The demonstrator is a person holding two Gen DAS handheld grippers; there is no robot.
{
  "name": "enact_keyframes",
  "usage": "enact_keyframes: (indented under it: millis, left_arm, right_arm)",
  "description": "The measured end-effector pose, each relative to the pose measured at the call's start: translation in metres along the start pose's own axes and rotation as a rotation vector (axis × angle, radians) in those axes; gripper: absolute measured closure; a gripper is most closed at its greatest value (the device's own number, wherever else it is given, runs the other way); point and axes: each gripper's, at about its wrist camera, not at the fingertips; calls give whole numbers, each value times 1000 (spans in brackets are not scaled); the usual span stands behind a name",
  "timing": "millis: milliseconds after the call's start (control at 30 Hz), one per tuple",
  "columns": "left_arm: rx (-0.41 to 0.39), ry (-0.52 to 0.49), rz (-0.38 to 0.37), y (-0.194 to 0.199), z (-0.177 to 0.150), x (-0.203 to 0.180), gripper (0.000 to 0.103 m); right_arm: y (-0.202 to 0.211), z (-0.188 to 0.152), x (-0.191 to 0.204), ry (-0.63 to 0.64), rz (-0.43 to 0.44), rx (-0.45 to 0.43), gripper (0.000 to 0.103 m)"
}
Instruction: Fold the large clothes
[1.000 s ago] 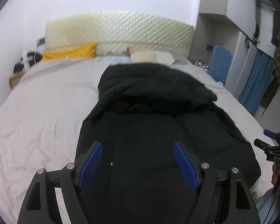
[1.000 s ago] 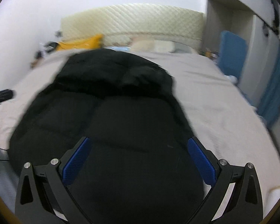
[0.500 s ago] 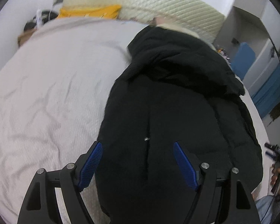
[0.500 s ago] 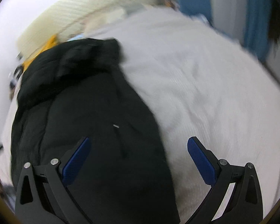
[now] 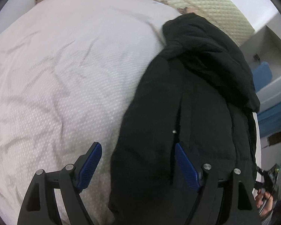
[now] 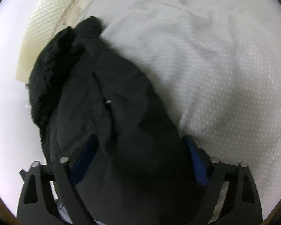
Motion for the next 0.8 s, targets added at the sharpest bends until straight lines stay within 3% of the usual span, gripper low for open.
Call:
enact_keyframes:
  millis: [33,67,300,367,433,500,700,800]
  left_arm:
    - [12,14,1,-3,1,3,23]
    - [24,25,4,-6,1,5,23]
    - [181,75,-31,-44,3,10,23]
    - [211,61,-72,-49,1,5,23]
    - [243,46,-110,-53,-1,1,23]
    - [256,39,-143,-54,-2,-2,23]
    - [256,22,-283,-46,-7,-9,23]
    - [233,-11,-375,-31,-7,-16,25]
  right_arm:
    - [-3,0,4,12,9,2,30]
    - [-3,-2,10,33,27,7,32]
    - [-14,-9,51,197,194,60,32]
    - [-18,-9,50,194,164,67,29]
    - [-22,-8,40,152,136,63,17]
    - [-24,-6,29,101,109,62,14]
    - [-33,-3,4,-6,-65,80,13]
    - [-36,-3,-1,-24,-74,82,13]
Point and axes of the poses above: each gripper's, at about its wrist camera, not at the fingertips, and y roughly against the way its jaws point, x to its left, z to its top, and after that the axes turned 13 degrees about z, right-handed
